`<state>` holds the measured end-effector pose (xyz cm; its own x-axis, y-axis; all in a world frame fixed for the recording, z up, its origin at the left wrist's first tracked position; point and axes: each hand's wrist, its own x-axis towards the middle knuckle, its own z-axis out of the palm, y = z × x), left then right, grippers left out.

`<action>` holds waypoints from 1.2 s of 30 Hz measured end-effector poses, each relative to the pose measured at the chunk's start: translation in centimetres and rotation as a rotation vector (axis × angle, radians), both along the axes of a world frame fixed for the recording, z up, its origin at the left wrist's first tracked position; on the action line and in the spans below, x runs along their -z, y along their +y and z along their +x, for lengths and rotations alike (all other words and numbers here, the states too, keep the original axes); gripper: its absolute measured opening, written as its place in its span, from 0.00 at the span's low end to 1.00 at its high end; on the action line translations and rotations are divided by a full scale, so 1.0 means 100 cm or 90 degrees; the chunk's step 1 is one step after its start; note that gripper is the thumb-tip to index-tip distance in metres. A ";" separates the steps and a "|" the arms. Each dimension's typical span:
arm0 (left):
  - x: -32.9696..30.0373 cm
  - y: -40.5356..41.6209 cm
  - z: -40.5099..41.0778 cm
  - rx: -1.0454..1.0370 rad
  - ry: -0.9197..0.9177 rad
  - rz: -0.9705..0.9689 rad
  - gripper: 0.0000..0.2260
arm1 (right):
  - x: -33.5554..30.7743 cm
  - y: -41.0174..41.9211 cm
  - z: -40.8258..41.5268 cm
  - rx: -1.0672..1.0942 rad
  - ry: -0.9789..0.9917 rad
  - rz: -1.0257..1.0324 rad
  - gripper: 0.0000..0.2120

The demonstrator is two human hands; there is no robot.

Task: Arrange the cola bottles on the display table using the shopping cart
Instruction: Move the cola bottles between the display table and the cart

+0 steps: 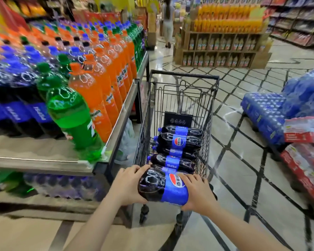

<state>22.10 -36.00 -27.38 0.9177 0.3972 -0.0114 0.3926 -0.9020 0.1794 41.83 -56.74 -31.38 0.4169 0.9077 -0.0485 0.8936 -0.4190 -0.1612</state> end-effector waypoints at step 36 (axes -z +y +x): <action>-0.026 0.111 -0.472 -0.274 -0.024 0.029 0.48 | -0.036 0.209 -0.418 -0.240 -0.044 0.009 0.49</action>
<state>-25.14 -24.87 -24.76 0.6673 0.7435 0.0444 0.7291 -0.6643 0.1648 0.01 -35.86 -27.77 0.0557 0.9983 -0.0190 0.9935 -0.0573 -0.0988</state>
